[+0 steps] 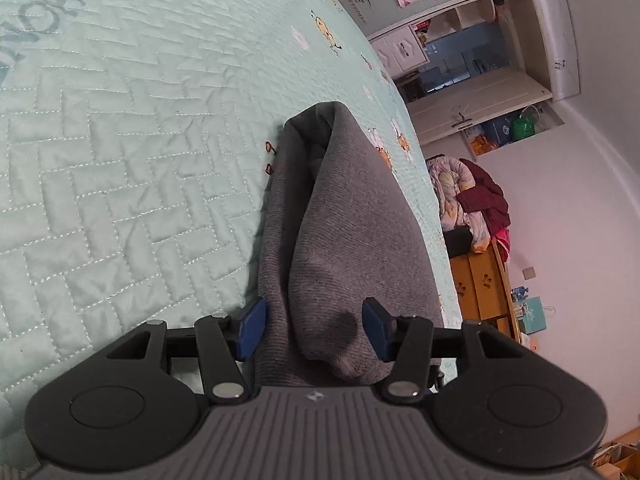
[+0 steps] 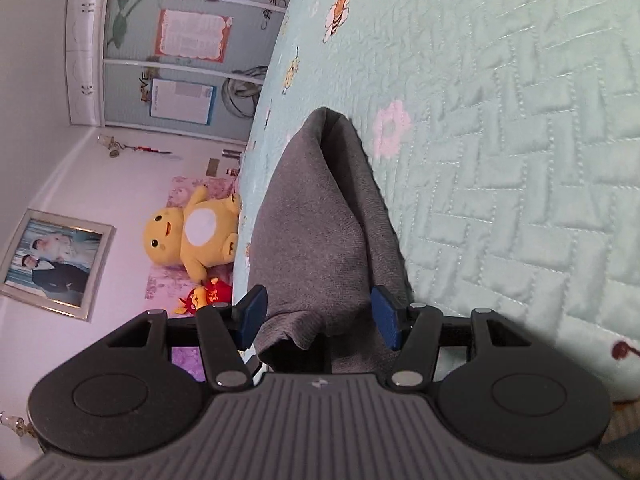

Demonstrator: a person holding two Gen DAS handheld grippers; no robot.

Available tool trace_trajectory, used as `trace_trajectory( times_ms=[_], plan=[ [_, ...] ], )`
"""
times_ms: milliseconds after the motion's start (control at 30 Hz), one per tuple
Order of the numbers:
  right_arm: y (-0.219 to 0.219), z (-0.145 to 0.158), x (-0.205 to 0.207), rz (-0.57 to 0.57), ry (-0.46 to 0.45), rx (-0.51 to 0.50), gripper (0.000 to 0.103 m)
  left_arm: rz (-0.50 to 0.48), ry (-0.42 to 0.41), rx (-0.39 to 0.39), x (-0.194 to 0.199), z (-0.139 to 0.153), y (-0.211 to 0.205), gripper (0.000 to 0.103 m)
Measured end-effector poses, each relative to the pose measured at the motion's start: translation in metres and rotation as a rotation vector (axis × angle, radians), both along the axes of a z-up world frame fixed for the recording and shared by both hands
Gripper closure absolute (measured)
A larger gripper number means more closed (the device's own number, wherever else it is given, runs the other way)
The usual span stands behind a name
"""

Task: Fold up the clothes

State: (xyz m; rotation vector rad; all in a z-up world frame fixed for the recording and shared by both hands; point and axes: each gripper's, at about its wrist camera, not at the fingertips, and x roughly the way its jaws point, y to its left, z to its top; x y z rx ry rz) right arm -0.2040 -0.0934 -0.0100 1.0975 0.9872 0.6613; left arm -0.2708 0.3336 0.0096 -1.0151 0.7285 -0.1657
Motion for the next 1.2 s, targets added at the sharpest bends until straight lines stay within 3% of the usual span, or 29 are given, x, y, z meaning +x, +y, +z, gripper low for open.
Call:
trace_trajectory(
  times_ms=[333, 433, 700, 800, 833, 867, 900, 933, 1000, 1200],
  plan=[
    [0.001, -0.005, 0.002, 0.010, 0.030, 0.036, 0.044, -0.018, -0.031, 0.080, -0.004, 0.021, -0.006, 0.047],
    [0.002, -0.008, 0.003, 0.009, 0.037, 0.036, 0.044, -0.052, -0.007, 0.085, 0.000, 0.016, -0.010, 0.047],
    [0.007, -0.011, 0.010, 0.024, 0.055, 0.020, 0.044, -0.062, 0.038, -0.005, 0.006, -0.002, -0.009, 0.047],
    [0.009, -0.015, 0.017, 0.022, 0.080, 0.029, 0.044, -0.048, 0.045, -0.041, 0.007, -0.004, -0.006, 0.054],
    [0.011, -0.016, 0.018, 0.020, 0.089, 0.031, 0.045, -0.044, 0.047, -0.052, 0.008, -0.004, -0.004, 0.065],
    [0.012, -0.016, 0.019, 0.019, 0.095, 0.030, 0.046, -0.039, 0.050, -0.064, 0.008, -0.005, -0.003, 0.073],
    [0.014, -0.014, 0.019, 0.026, 0.086, 0.006, 0.056, -0.035, 0.052, -0.076, 0.008, -0.005, -0.002, 0.084],
    [0.017, -0.011, 0.019, 0.034, 0.078, -0.019, 0.074, -0.030, 0.054, -0.088, 0.009, -0.006, -0.001, 0.086],
    [0.019, -0.004, 0.017, 0.044, 0.049, -0.050, 0.089, -0.035, 0.039, -0.076, 0.004, -0.001, -0.001, 0.089],
    [0.005, 0.029, -0.004, 0.043, -0.063, -0.041, 0.094, -0.057, 0.040, -0.015, -0.010, -0.003, -0.004, 0.091]
  ],
)
